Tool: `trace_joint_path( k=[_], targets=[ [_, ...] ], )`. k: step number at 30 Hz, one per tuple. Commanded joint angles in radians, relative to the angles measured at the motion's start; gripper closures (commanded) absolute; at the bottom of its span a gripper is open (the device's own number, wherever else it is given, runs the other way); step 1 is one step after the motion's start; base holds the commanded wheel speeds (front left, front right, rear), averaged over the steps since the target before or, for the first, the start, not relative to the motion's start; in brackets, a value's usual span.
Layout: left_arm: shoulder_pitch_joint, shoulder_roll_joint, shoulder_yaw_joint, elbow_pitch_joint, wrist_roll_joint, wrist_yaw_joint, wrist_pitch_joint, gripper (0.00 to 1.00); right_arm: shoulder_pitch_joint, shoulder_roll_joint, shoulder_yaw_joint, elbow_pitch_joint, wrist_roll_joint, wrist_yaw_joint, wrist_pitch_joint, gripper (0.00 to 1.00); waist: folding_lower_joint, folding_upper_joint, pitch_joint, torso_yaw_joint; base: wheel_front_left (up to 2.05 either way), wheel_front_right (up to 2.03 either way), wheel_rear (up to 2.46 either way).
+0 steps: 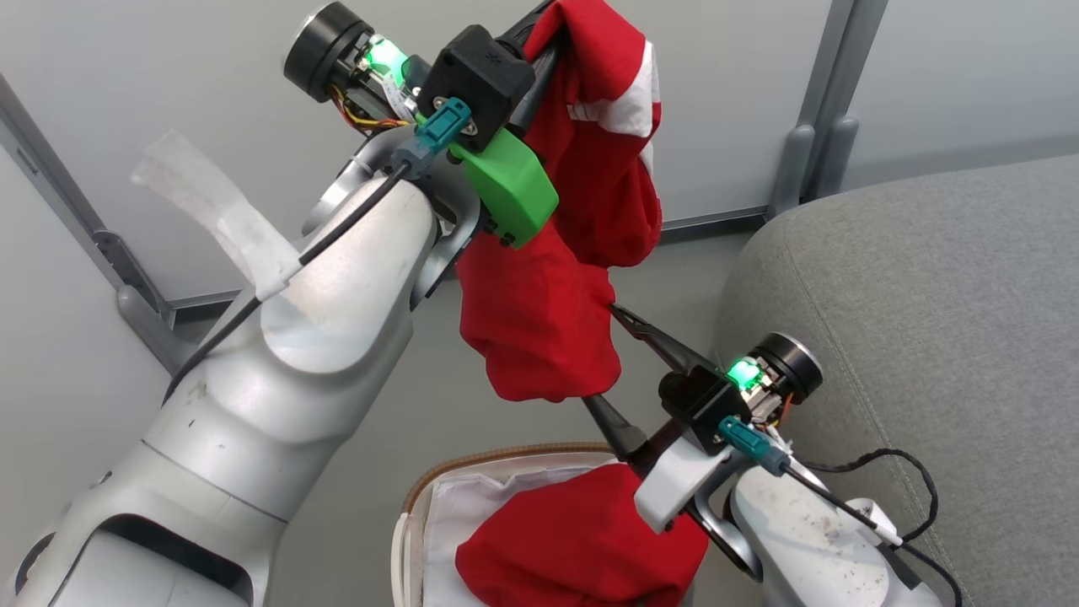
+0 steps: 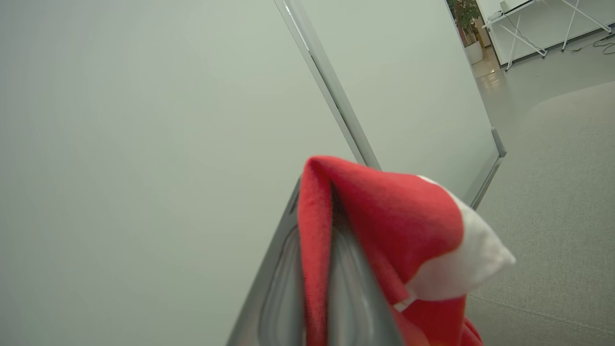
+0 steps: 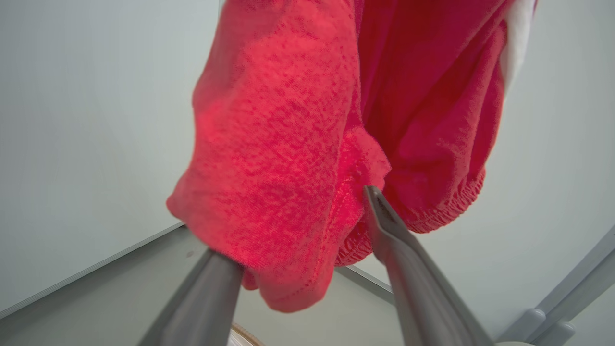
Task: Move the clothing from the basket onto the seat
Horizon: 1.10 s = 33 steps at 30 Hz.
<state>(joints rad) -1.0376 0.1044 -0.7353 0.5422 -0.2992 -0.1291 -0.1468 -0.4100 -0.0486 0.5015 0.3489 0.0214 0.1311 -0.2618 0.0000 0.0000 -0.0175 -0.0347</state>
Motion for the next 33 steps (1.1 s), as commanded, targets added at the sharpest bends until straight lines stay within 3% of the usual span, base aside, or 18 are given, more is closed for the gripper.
trace_joint_path(
  k=[1, 2, 5, 14, 23, 24, 25, 26, 27, 28, 29, 33],
  targets=[
    [-0.012, -0.003, -0.003, 0.005, -0.008, -0.003, -0.006, 1.00, -0.010, -0.003, 0.018, 0.007, 0.012, -0.001, -0.005, 0.00, 0.0000, 0.0000, -0.003, 0.009, 0.00, 0.00, 0.00],
    [-0.012, -0.004, -0.007, 0.006, -0.013, -0.003, -0.009, 1.00, -0.017, -0.003, 0.032, 0.017, 0.024, -0.001, -0.005, 0.56, 0.0000, 0.0000, -0.004, 0.013, 0.00, 0.00, 0.00],
    [-0.012, -0.008, -0.017, 0.012, -0.024, -0.003, -0.013, 1.00, -0.040, -0.004, 0.063, 0.039, 0.047, -0.001, -0.005, 1.00, 0.0000, 0.0000, -0.008, 0.022, 0.00, 0.00, 0.00],
    [0.019, -0.005, -0.025, 0.022, -0.048, 0.002, -0.026, 1.00, -0.051, -0.004, 0.074, 0.050, 0.087, -0.001, -0.005, 1.00, 0.0000, 0.0000, -0.016, 0.030, 0.00, 0.00, 0.00],
    [0.083, 0.012, 0.000, 0.048, -0.103, 0.011, -0.038, 1.00, -0.025, -0.004, 0.008, 0.040, 0.091, -0.001, -0.005, 1.00, 0.0000, 0.0000, -0.017, 0.014, 0.00, 0.00, 0.00],
    [0.096, 0.014, 0.004, 0.052, -0.112, 0.011, -0.041, 0.91, -0.024, -0.004, -0.005, 0.040, 0.090, -0.001, -0.005, 1.00, 0.0000, 0.0000, -0.016, 0.011, 0.00, 0.00, 0.00],
    [0.110, 0.018, 0.007, 0.056, -0.120, 0.011, -0.045, 0.68, -0.022, -0.003, -0.020, 0.040, 0.088, -0.001, -0.005, 1.00, 0.0000, 0.0000, -0.016, 0.008, 0.00, 0.00, 0.00],
    [0.123, 0.022, 0.008, 0.062, -0.124, 0.012, -0.048, 0.56, -0.020, -0.004, -0.034, 0.039, 0.087, -0.001, -0.005, 1.00, 0.0000, 0.0000, -0.015, 0.007, 0.00, 0.00, 0.00],
    [0.139, 0.025, 0.007, 0.069, -0.130, 0.013, -0.047, 0.28, -0.017, -0.004, -0.048, 0.038, 0.085, -0.001, -0.005, 1.00, 0.0000, 0.0000, -0.014, 0.005, 0.00, 0.00, 0.00],
    [0.158, 0.026, 0.005, 0.077, -0.137, 0.013, -0.048, 0.09, -0.015, -0.003, -0.067, 0.037, 0.082, -0.001, -0.005, 1.00, 0.0000, 0.0000, -0.013, 0.003, 0.00, 0.00, 0.00],
    [0.180, 0.026, 0.008, 0.086, -0.150, 0.013, -0.051, 0.00, -0.013, -0.003, -0.090, 0.036, 0.079, -0.001, -0.005, 1.00, 0.0000, 0.0000, -0.012, 0.002, 0.00, 0.00, 0.00],
    [0.251, 0.025, 0.014, 0.123, -0.180, 0.016, -0.065, 0.00, -0.008, -0.003, -0.182, 0.036, 0.054, -0.001, -0.005, 1.00, 0.0000, 0.0000, -0.005, -0.002, 0.00, 0.00, 0.00]
  ],
)
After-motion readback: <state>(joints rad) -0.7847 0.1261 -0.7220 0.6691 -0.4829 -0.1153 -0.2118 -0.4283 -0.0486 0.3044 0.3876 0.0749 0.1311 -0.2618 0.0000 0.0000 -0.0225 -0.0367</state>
